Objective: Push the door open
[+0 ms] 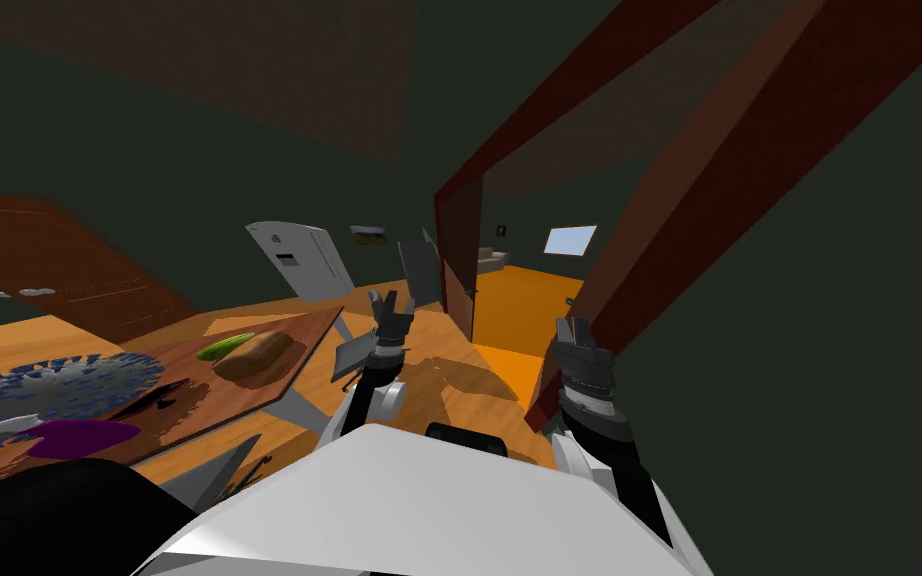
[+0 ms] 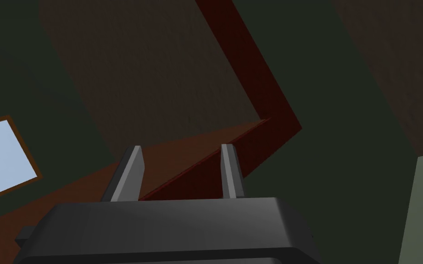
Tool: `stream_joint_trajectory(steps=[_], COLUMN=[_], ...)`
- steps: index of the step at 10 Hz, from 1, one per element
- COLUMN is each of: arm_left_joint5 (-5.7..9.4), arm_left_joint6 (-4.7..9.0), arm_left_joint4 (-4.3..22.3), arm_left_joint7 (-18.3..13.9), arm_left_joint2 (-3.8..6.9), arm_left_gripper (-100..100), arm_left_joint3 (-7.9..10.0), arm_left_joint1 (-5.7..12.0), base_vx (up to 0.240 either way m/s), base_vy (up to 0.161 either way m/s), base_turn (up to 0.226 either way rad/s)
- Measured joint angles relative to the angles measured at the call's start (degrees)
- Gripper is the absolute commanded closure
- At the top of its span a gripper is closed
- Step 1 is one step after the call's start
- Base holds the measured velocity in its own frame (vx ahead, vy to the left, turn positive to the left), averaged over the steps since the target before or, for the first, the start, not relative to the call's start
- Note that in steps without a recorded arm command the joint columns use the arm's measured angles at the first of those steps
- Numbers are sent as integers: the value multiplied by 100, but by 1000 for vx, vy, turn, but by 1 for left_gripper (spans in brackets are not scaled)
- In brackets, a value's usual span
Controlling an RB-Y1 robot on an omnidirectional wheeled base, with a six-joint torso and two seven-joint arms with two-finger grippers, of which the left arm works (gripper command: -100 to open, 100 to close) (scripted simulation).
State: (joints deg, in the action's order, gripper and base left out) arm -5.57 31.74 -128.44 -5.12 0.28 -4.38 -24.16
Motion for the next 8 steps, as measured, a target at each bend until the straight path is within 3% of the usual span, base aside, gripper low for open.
stream_joint_trajectory(steps=[2, 8], arm_left_joint5=[-20, -76], arm_left_joint6=[73, 141], arm_left_joint4=[237, 982], arm_left_joint7=[-33, -133], arm_left_joint2=[69, 221], arm_left_gripper=[-100, -100], arm_left_joint3=[-80, -247], arm_left_joint1=[37, 392], base_vx=[126, 116], base_vy=[42, 44], base_turn=[-18, -20])
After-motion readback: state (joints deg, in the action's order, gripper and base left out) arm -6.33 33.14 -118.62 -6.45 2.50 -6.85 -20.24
